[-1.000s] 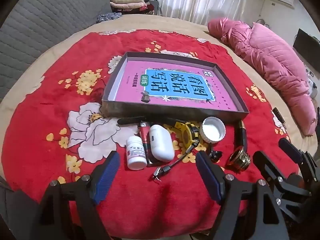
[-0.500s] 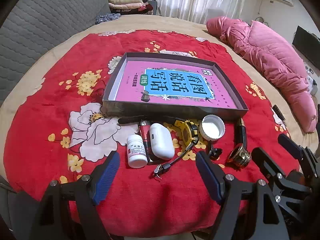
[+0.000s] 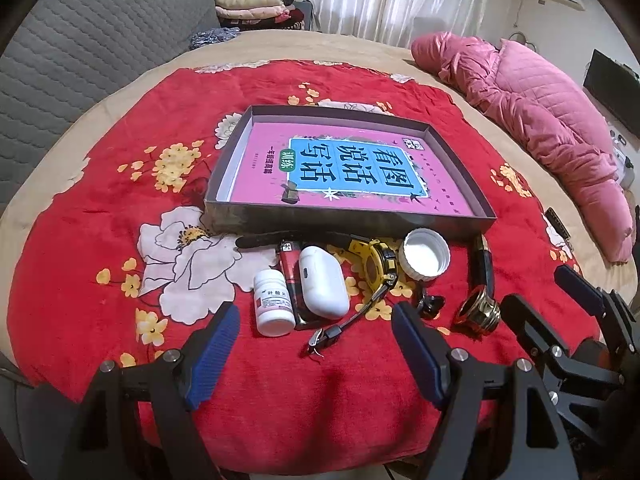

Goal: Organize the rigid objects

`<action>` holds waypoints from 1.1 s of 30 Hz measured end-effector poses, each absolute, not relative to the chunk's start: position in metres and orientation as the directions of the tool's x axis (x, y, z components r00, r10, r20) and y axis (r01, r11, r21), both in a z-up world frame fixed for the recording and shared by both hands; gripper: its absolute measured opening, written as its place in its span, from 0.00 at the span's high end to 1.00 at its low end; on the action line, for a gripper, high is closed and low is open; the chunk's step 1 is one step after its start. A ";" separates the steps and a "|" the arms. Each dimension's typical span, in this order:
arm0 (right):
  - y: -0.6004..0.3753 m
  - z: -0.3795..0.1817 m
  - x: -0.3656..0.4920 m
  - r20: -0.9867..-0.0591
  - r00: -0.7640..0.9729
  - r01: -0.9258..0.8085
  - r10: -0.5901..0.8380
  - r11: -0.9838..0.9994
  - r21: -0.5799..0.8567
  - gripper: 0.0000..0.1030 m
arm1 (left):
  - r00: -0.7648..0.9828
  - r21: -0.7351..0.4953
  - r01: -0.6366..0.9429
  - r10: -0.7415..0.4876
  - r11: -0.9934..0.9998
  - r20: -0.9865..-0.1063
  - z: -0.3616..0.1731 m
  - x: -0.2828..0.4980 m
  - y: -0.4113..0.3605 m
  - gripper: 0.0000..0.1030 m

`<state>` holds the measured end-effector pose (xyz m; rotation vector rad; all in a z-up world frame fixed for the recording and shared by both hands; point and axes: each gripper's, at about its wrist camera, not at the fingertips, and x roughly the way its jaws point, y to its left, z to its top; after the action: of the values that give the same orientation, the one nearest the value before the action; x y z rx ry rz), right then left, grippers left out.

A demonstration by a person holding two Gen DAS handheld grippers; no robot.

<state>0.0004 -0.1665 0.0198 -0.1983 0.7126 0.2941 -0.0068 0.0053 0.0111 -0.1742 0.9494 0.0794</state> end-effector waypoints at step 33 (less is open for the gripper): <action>-0.179 0.025 0.003 -0.651 0.740 -0.283 0.171 0.957 -0.070 0.18 | 0.568 -0.123 -0.163 -0.008 0.979 -0.823 0.007 -0.013 0.016 0.25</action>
<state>0.0034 -0.1788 0.0246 -0.1686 0.6952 0.2499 -0.0129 0.0157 0.0069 -0.1931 0.9636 0.0915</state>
